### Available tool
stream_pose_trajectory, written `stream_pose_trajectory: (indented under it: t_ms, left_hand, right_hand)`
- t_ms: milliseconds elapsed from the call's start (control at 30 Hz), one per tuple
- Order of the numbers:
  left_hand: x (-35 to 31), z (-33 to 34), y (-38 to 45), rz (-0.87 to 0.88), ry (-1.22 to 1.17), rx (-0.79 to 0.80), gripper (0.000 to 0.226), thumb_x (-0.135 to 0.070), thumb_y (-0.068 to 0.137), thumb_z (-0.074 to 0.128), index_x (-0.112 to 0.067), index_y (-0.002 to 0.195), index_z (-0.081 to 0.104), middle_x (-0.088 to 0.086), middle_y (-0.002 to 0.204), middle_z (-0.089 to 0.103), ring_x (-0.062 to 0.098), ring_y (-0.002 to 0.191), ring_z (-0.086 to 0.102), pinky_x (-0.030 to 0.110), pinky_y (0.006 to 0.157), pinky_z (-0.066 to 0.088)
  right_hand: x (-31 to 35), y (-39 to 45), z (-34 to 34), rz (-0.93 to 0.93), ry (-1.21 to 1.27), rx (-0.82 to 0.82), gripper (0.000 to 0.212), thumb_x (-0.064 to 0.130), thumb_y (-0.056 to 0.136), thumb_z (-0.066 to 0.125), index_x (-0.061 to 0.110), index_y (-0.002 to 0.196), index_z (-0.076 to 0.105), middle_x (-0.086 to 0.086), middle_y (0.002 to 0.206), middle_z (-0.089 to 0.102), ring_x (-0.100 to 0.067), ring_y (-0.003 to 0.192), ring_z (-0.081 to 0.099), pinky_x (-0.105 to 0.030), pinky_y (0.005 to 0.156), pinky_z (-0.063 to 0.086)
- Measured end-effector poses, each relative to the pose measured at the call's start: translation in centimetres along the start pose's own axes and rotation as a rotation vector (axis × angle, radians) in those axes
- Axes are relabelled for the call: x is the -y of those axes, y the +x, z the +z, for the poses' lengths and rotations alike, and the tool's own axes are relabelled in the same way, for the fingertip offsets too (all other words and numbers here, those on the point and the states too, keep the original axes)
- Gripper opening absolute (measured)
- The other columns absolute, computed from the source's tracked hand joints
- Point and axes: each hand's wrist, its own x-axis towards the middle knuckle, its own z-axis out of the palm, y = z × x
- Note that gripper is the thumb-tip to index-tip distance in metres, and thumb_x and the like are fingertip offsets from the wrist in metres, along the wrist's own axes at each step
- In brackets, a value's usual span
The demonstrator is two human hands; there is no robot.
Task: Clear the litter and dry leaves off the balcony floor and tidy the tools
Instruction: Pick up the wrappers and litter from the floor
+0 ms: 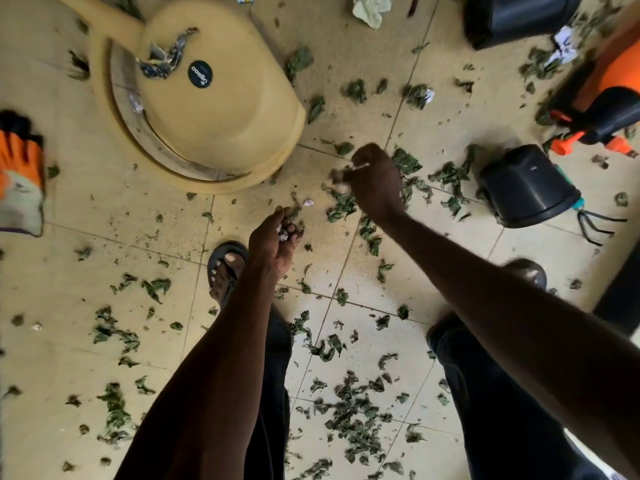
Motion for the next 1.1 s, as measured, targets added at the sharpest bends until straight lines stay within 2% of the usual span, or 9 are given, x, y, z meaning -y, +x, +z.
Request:
stream_pose_trajectory:
  t_ms: [133, 200, 267, 367, 433, 567, 700, 800, 1100]
  left_hand:
    - [0.0, -0.3, -1.3, -0.039, 0.068, 0.112, 0.038, -0.044, 0.093, 0.06, -0.006, 0.099, 0.062, 0.002, 0.066, 0.057, 0.014, 0.054, 0.052, 0.022, 0.049, 0.044]
    - [-0.1, 0.0, -1.8, -0.066, 0.081, 0.162, 0.053, -0.052, 0.085, 0.067, -0.004, 0.108, 0.062, 0.013, 0.098, 0.065, 0.026, 0.088, 0.068, 0.034, 0.078, 0.058]
    - [-0.2, 0.1, -2.3, -0.059, 0.139, 0.164, 0.052, -0.051, 0.075, 0.077, -0.009, 0.103, 0.066, 0.019, 0.118, 0.059, 0.034, 0.117, 0.06, 0.049, 0.103, 0.046]
    - [-0.6, -0.5, -1.6, -0.017, 0.21, -0.044, 0.031, -0.04, 0.085, 0.072, -0.011, 0.078, 0.065, 0.007, 0.073, 0.068, 0.02, 0.065, 0.067, 0.028, 0.063, 0.058]
    - [-1.6, -1.3, -1.3, -0.017, 0.13, -0.075, 0.034, -0.037, 0.093, 0.064, -0.013, 0.071, 0.054, 0.001, 0.048, 0.049, 0.011, 0.033, 0.039, 0.016, 0.035, 0.032]
    - [-3.0, -1.7, -0.7, -0.09, 0.016, 0.059, 0.043, -0.042, 0.096, 0.058, -0.017, 0.064, 0.046, -0.001, 0.041, 0.036, 0.011, 0.029, 0.027, 0.017, 0.031, 0.021]
    - [-3.7, -1.3, -0.2, -0.133, -0.017, 0.113, 0.048, -0.046, 0.096, 0.054, -0.018, 0.059, 0.043, -0.002, 0.044, 0.041, 0.009, 0.032, 0.035, 0.016, 0.03, 0.025]
    - [-3.8, -1.2, 0.1, -0.198, -0.057, 0.159, 0.043, -0.046, 0.096, 0.055, -0.019, 0.065, 0.044, 0.002, 0.05, 0.049, 0.008, 0.033, 0.04, 0.014, 0.029, 0.028]
    - [-1.7, 5.0, -2.0, -0.276, -0.054, 0.378, 0.041, -0.041, 0.1, 0.046, -0.015, 0.068, 0.051, -0.003, 0.048, 0.053, 0.005, 0.031, 0.045, 0.013, 0.03, 0.035]
  right_hand:
    - [2.6, -7.0, 3.2, -0.019, 0.115, 0.13, 0.004, 0.006, 0.078, 0.075, 0.007, 0.077, 0.072, 0.006, 0.075, 0.069, -0.003, 0.068, 0.065, -0.027, 0.068, 0.057]
    - [3.1, -9.2, 5.0, -0.078, 0.098, 0.112, 0.014, -0.003, 0.074, 0.069, 0.01, 0.072, 0.074, 0.01, 0.071, 0.069, 0.002, 0.067, 0.062, -0.028, 0.075, 0.054]
    - [3.2, -10.3, 6.4, -0.142, -0.013, 0.165, 0.018, 0.0, 0.074, 0.06, 0.01, 0.073, 0.074, 0.001, 0.077, 0.072, -0.014, 0.076, 0.063, -0.035, 0.071, 0.05]
    - [2.6, -9.0, 6.4, 0.134, 0.181, 0.442, 0.017, -0.001, 0.082, 0.057, 0.002, 0.084, 0.074, -0.012, 0.084, 0.073, -0.023, 0.076, 0.067, -0.039, 0.071, 0.055]
    - [1.9, -7.5, 6.0, 0.324, 0.384, 0.365, 0.015, -0.004, 0.088, 0.058, 0.003, 0.087, 0.072, -0.012, 0.086, 0.073, -0.024, 0.076, 0.07, -0.038, 0.077, 0.058]
    - [-0.8, -4.7, 7.4, -0.035, -0.202, 0.073, 0.011, -0.004, 0.084, 0.06, 0.002, 0.086, 0.069, -0.014, 0.092, 0.069, -0.028, 0.08, 0.065, -0.038, 0.071, 0.055]
    - [-2.4, -2.9, 8.9, -0.387, -0.614, 0.274, 0.042, -0.008, 0.088, 0.049, 0.002, 0.129, 0.055, -0.02, 0.126, 0.053, -0.037, 0.108, 0.056, -0.044, 0.086, 0.054]
    - [-2.7, -1.9, 8.6, -0.522, -0.771, 0.419, 0.047, -0.01, 0.088, 0.042, 0.0, 0.133, 0.05, -0.022, 0.136, 0.044, -0.039, 0.12, 0.047, -0.046, 0.096, 0.046]
    - [-1.6, 0.0, 1.2, -0.118, -0.105, -0.135, 0.015, 0.003, 0.093, 0.04, 0.001, 0.1, 0.053, -0.013, 0.085, 0.062, -0.025, 0.067, 0.058, -0.029, 0.049, 0.04]
